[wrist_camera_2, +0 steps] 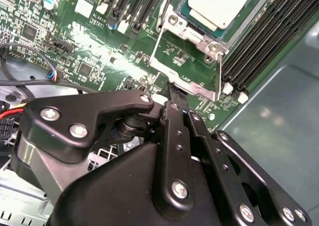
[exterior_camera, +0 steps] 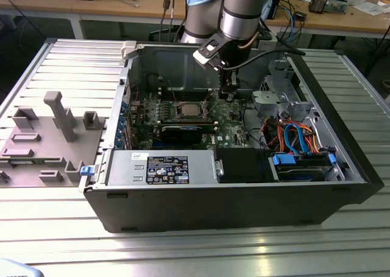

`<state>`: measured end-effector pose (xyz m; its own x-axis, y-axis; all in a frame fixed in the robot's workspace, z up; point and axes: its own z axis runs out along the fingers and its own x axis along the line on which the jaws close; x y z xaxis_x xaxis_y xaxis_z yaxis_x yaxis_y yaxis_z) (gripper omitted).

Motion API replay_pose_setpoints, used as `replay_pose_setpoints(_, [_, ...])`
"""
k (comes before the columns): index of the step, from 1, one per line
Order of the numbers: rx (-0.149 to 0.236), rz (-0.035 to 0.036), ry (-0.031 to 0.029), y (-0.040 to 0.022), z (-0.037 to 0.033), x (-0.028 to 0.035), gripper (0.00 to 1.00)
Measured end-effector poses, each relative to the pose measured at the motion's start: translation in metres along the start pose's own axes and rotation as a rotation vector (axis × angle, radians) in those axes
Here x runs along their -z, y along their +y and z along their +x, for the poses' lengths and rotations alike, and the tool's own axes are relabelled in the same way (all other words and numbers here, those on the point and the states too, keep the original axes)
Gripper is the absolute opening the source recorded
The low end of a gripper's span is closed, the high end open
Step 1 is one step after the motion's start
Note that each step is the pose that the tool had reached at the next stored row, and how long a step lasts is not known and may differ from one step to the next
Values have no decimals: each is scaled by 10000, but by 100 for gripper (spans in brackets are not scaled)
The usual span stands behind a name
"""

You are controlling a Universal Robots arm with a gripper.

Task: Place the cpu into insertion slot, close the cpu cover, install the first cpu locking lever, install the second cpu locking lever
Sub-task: 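Close the cpu cover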

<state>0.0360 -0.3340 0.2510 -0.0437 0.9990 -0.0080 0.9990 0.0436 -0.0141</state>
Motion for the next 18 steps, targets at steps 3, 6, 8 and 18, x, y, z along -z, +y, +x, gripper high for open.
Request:
replay_pose_setpoints(3, [1,-1,1,-126,6,-2,11])
replay_pose_setpoints(6, [1,9,18,-309,14,-18,11])
replay_pose_setpoints(8, [3,10,19,-377,17,-27,11])
replay_pose_setpoints(18, [1,9,25,-859,40,-266,11])
